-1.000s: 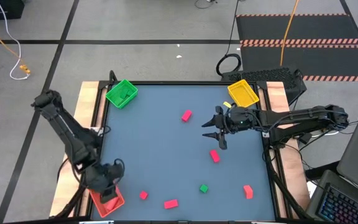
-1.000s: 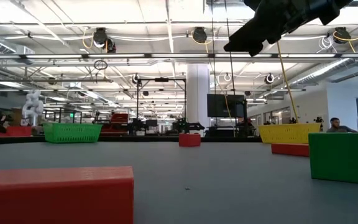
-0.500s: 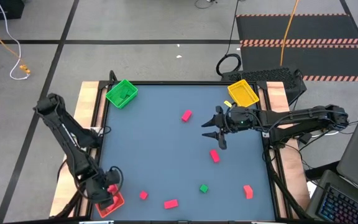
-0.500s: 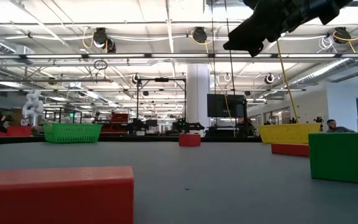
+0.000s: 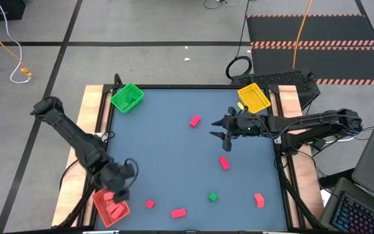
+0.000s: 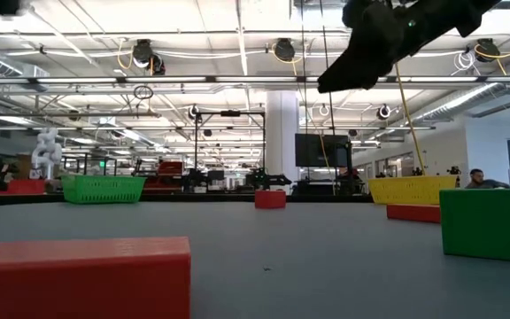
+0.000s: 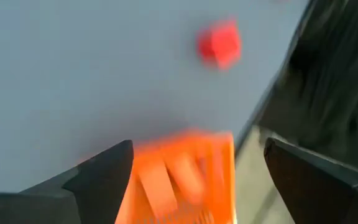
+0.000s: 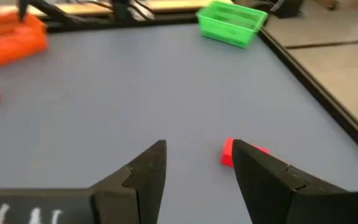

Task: Sort & place blocks by color
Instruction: Put the red block into the yellow bin

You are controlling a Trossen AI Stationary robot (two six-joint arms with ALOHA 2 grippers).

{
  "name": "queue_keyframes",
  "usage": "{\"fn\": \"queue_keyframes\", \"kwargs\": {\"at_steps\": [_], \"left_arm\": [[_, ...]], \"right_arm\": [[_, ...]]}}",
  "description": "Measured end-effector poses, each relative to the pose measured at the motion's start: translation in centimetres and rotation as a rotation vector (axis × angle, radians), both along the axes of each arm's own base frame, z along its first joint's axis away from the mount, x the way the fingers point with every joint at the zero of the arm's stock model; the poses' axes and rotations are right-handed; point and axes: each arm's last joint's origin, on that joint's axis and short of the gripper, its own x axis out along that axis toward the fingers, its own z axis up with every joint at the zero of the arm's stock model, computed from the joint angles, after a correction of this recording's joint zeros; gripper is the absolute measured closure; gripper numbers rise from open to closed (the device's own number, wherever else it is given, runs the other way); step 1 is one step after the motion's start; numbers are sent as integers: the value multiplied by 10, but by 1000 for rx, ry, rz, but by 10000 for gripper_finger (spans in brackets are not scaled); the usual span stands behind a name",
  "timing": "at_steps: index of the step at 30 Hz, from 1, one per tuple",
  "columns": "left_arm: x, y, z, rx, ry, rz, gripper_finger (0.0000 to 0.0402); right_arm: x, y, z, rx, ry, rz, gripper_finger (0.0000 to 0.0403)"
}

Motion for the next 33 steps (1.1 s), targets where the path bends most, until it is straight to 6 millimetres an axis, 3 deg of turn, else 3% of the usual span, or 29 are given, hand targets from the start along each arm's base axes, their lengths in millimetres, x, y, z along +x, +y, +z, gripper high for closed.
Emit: {"fn": "queue_keyframes", "kwargs": {"at_steps": [4, 10, 21, 26, 33], "left_arm": [[20, 31, 6, 169, -180, 31, 75], [51, 85, 14, 463, -377, 232, 111], [107, 145, 28, 613, -727, 295, 154], [121, 166, 22, 643, -759, 335, 160], [133, 190, 19, 702, -823, 397, 160]], "right_arm": [[6, -6, -7, -4, 14, -97, 225], [14, -22, -24, 102, 35, -264, 225], [24, -30, -45, 136, 103, -310, 225], [25, -26, -45, 113, 119, -216, 225], [30, -27, -39, 117, 32, -228, 225]]}}
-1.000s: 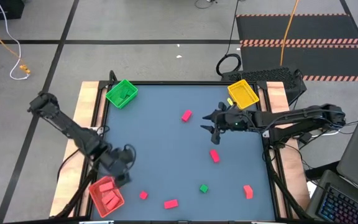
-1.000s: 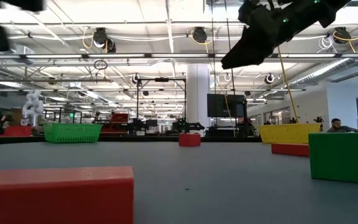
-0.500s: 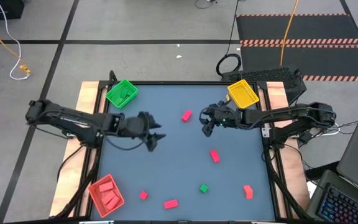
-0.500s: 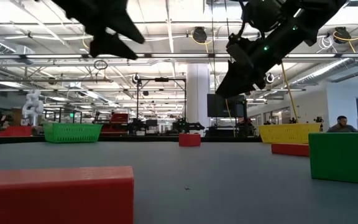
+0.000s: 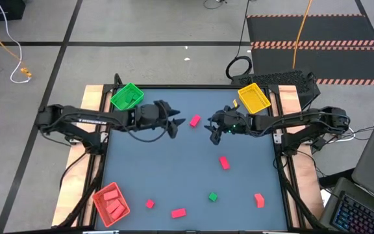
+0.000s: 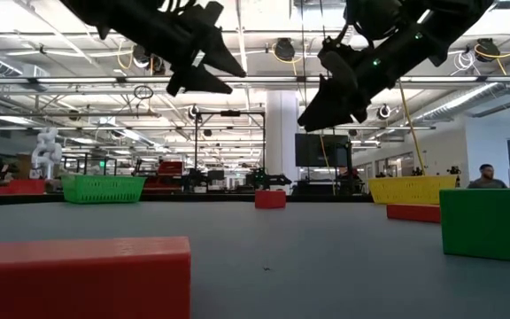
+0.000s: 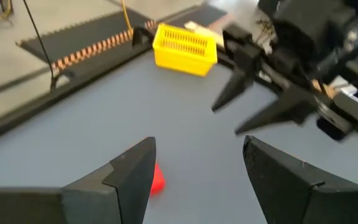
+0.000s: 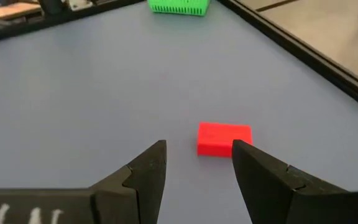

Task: Sort & place blocks by color
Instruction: Put the red block into the yellow bin

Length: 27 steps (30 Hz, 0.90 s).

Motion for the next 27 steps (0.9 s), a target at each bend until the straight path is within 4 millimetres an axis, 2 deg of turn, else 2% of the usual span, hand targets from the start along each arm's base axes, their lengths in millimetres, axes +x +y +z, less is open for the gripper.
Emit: {"fn": "queue_keyframes", "kwargs": {"at_steps": [5, 12, 20, 27], "left_arm": [[2, 13, 8, 77, -71, -48, 160], [0, 29, 10, 144, -68, -158, 160], [-6, 45, 11, 154, -71, -245, 160], [-18, 55, 13, 158, -21, -223, 160]], "right_arm": [[1, 0, -2, 37, -10, -36, 225], [6, -9, -14, 63, 7, -156, 227], [44, -19, -7, 55, 96, -120, 233], [71, -28, -7, 36, 252, -19, 233]]}}
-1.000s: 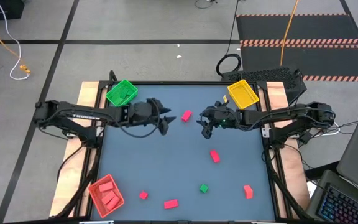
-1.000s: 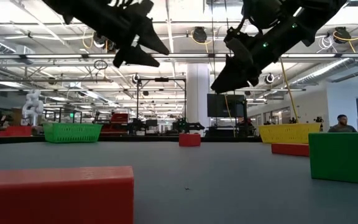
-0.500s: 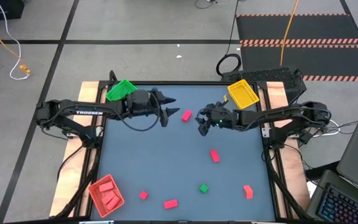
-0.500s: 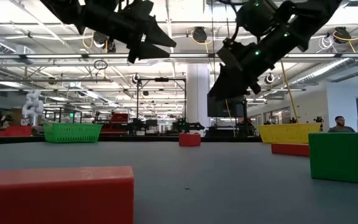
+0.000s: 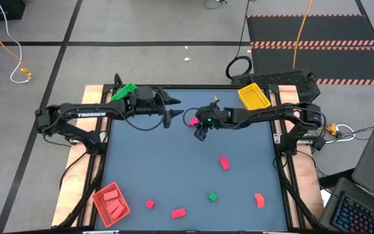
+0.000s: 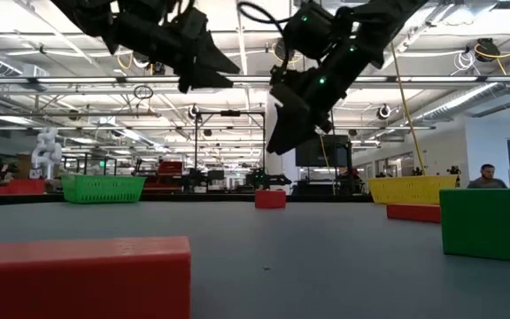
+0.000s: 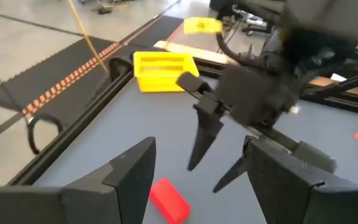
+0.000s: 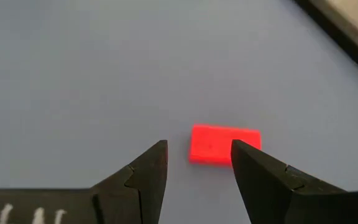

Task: Sort & place blocks by color
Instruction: Put the red block into the yellow bin

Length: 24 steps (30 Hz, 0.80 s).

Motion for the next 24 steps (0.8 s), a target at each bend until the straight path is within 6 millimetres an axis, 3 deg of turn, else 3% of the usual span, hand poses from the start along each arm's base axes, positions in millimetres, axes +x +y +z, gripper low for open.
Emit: {"fn": "queue_keyframes", "kwargs": {"at_steps": [6, 11, 15, 24], "left_arm": [[-24, 2, 21, 21, -25, 39, 160], [-42, -2, 36, 42, -42, 46, 160], [-47, -5, 41, 71, -50, 39, 160], [-49, -5, 40, 142, -10, 24, 160]], "right_arm": [[10, -10, -10, 23, 20, -42, 233], [15, -11, -30, -5, 103, 7, 225], [18, -8, -41, -87, 180, 121, 183], [21, 0, -39, -328, 279, 387, 61]]}}
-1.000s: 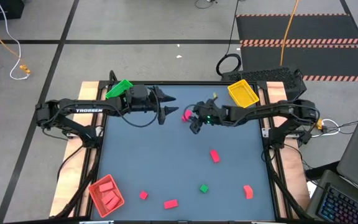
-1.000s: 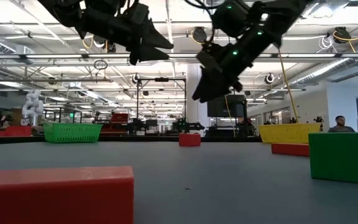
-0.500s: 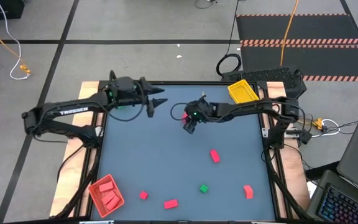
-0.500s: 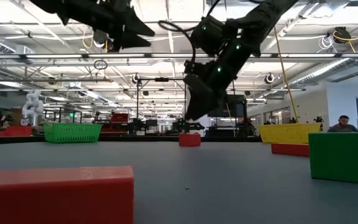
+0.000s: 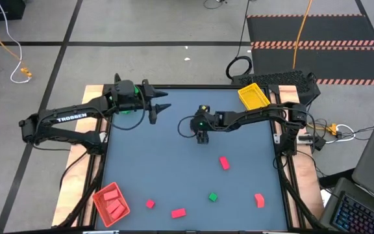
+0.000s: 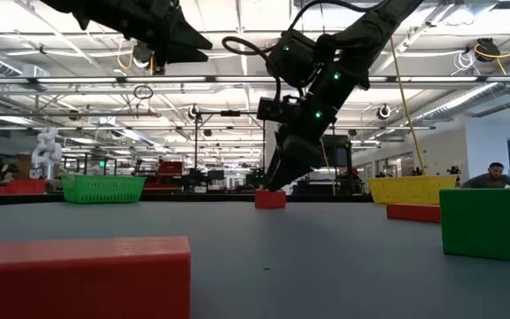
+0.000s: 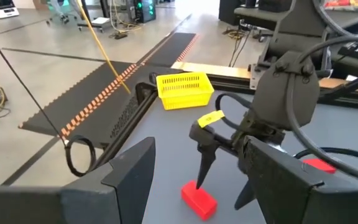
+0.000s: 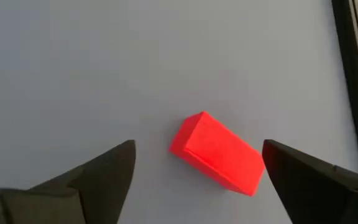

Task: Sort & place blocks by color
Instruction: Put the red block into the yellow bin

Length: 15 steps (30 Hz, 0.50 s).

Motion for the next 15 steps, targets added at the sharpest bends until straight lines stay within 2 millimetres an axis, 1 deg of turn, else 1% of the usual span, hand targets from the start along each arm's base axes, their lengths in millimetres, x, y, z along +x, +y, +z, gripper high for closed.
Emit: {"fn": "queue_keyframes", "kwargs": {"at_steps": [2, 6, 10, 15], "left_arm": [[0, 0, 0, 1, 1, 2, 160], [0, 0, 0, 2, -1, 2, 160], [-1, 1, 1, 3, -5, 7, 160], [-1, 3, 0, -4, -3, 14, 160]], "right_arm": [[0, 0, 0, -26, 15, 31, 52], [0, -6, 1, -82, 22, 16, 51], [1, -11, 3, -77, -12, -11, 57], [-1, -18, 3, -72, -10, -29, 59]]}}
